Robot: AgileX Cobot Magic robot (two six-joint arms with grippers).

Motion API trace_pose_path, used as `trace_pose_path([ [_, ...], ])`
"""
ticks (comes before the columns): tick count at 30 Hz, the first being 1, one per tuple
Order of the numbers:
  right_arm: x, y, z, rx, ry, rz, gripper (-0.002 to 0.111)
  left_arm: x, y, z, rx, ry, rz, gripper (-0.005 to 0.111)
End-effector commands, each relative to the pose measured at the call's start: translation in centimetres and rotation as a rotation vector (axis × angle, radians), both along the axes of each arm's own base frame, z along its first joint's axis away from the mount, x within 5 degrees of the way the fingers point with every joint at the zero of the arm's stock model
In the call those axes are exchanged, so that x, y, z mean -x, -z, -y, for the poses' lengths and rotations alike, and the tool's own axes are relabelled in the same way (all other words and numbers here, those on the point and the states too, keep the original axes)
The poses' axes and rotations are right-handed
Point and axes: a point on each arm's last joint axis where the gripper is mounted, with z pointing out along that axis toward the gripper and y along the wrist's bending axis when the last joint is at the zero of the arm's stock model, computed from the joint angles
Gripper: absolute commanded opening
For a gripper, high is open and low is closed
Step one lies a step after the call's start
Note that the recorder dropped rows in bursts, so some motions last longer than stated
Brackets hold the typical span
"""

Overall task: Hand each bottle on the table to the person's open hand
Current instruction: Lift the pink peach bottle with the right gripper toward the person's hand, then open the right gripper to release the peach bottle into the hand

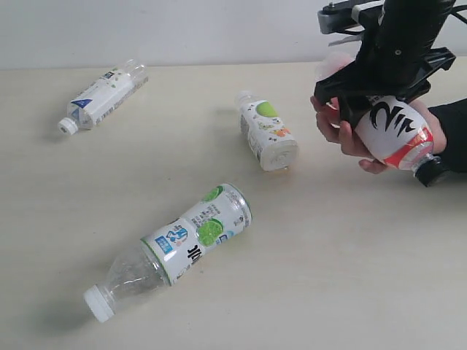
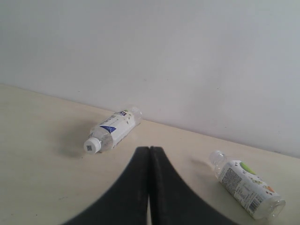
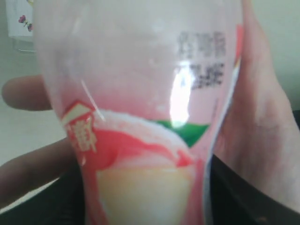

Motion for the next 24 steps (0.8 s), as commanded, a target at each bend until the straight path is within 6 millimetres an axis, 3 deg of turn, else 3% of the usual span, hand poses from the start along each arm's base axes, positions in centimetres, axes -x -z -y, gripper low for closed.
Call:
trace_pose_path([
  [1,-0.3,-0.3,0.2,0.005,0.006,0.022,0.022,0.1,0.0,0.0,-0.005,0.007,0.004,0.0],
  [7,-0.4,-0.3,0.2,0.001,0.001,0.033,0.065,0.1,0.0,0.0,-0.005,0.007,0.004,0.0],
  [12,-0.4,-0.3,0.1,0.0,-0.003,0.038,0.088,0.1,0.0,0.0,-0.005,0.007,0.004,0.0],
  [15,-0.5,-0.3,0.1,-0.003,-0.002,0.047,0.094,0.1,0.0,0.0,-0.005,0.007,0.004,0.0],
  [20,-0.3,-1.1,0.2,-0.009,-0.009,0.085,0.094,0.1,0.0,0.0,-0.005,0.007,0.004,0.0],
  [24,0.7,-4.2,0.8,-0.012,-0.018,0.185,0.094,0.1,0.0,0.0,-0.005,0.007,0.004,0.0],
])
